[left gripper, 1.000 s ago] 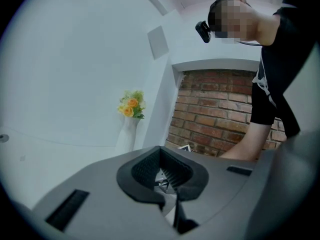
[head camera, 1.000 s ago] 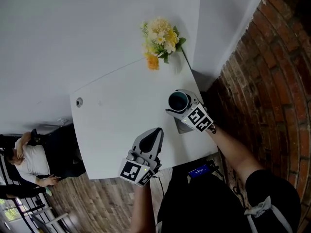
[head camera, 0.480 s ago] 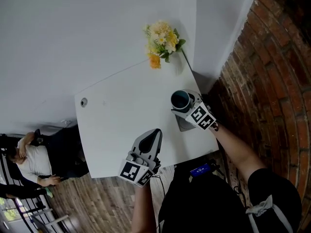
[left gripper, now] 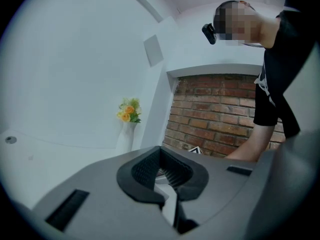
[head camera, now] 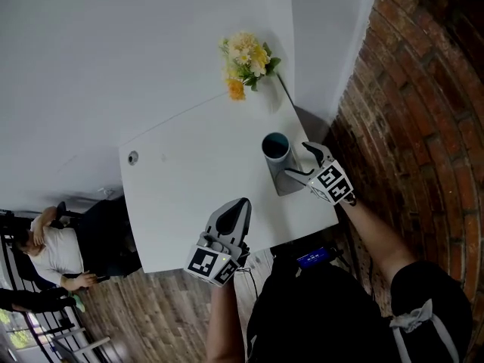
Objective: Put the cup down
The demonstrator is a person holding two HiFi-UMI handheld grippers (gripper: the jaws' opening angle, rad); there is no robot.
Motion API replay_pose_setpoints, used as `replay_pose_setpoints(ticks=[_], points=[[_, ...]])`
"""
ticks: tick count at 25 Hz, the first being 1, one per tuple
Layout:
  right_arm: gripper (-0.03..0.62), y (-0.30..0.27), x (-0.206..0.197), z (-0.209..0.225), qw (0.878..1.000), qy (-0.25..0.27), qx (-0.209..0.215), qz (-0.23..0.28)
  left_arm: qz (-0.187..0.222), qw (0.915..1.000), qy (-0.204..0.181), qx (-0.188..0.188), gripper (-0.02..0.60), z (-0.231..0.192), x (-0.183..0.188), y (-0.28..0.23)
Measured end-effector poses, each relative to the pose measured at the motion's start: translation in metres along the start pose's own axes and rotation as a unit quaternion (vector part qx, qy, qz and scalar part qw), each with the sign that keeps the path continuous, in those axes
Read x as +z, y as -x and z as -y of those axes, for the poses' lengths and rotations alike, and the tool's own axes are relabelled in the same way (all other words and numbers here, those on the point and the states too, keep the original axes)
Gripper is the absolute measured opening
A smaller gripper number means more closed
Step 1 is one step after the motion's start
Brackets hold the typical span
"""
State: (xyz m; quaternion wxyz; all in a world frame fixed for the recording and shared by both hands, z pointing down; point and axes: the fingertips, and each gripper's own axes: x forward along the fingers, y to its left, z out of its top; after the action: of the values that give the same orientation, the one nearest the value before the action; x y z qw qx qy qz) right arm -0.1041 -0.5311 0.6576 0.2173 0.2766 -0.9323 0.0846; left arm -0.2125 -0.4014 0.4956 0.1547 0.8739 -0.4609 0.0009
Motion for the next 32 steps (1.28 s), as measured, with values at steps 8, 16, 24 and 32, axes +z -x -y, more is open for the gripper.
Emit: replay_pose_setpoints(ticks=[8, 16, 24, 32], points=[[0.405, 0.085, -0.008, 0.018, 0.951, -0.288, -0.052, 0.096, -0.011, 0.9999, -0.008, -0.008, 0.008, 0.005, -0.008, 0.011], [0.405, 0.126, 0.048, -0.072, 0.97, -0.212, 0.044, 0.113, 0.003, 0.9991, -0.016, -0.04, 0.008, 0.024, -0.004, 0.007], [0.405, 0.164, 0.095, -0.147, 0.984, -0.083, 0.107, 0.113, 0.017, 0.9982, -0.03, -0.05, 0.008, 0.053, -0.009, 0.027], [0.403, 0.159, 0.105, -0.139, 0.989, -0.05, 0.089, 0.105, 0.008, 0.9991, -0.023, -0.034, 0.008, 0.051, -0.015, 0.043]])
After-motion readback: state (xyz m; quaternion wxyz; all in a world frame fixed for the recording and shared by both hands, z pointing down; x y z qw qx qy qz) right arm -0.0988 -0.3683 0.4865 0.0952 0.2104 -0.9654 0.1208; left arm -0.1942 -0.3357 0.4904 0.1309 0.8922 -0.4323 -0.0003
